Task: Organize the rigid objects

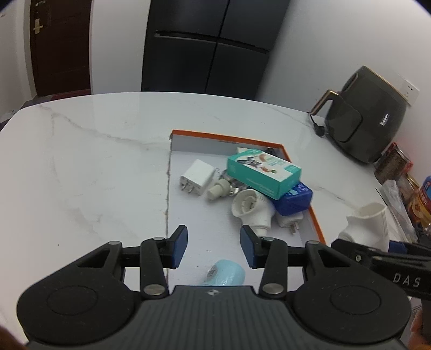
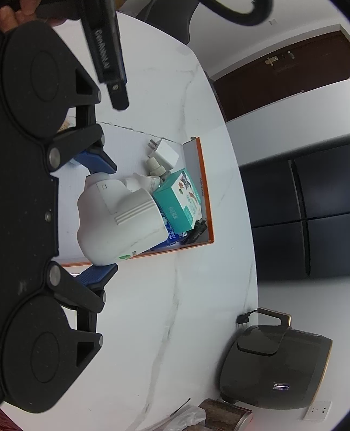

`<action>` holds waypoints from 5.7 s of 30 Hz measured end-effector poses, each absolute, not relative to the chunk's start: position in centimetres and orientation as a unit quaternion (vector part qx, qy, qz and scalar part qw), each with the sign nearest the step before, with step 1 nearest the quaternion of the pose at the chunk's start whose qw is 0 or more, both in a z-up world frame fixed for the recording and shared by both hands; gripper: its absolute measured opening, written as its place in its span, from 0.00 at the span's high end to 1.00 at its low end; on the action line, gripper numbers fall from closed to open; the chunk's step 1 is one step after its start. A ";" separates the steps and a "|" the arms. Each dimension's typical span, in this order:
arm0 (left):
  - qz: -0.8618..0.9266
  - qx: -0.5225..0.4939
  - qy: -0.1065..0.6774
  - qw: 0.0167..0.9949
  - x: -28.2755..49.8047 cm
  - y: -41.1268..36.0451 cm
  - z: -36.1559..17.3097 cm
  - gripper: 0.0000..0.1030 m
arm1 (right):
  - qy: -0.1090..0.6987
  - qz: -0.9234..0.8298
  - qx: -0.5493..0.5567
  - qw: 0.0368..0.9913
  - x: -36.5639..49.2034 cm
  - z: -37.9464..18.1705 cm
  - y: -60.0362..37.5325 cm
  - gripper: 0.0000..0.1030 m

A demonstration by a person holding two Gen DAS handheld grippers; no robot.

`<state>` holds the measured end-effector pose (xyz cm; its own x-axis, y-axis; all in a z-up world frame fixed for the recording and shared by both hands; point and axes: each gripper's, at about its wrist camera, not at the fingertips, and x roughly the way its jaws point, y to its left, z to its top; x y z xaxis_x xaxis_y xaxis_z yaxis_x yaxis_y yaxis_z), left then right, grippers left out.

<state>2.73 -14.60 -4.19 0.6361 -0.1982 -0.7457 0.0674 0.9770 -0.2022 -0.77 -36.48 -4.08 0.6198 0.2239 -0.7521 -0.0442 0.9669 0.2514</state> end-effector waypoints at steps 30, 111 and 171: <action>-0.105 -0.050 0.465 0.878 3.6 -14.2 -6.1 0.45 | 0.455 0.068 0.107 0.882 1.6 -5.9 -34.8 0.16; -0.004 -0.011 0.485 0.875 -6.7 -19.8 -5.0 0.00 | 0.465 0.107 0.070 0.876 -9.9 -6.4 -39.0 0.17; -0.001 -0.012 0.511 0.859 -5.2 -19.4 -6.6 0.00 | 0.486 0.117 0.068 0.863 -7.8 -7.9 -38.4 0.17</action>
<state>-5.23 -19.44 -6.56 0.4775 -0.0147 -0.8785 -0.0106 0.9997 -0.0226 -7.76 -38.39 -7.87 0.5001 0.2679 -0.8235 -0.1354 0.9634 0.2312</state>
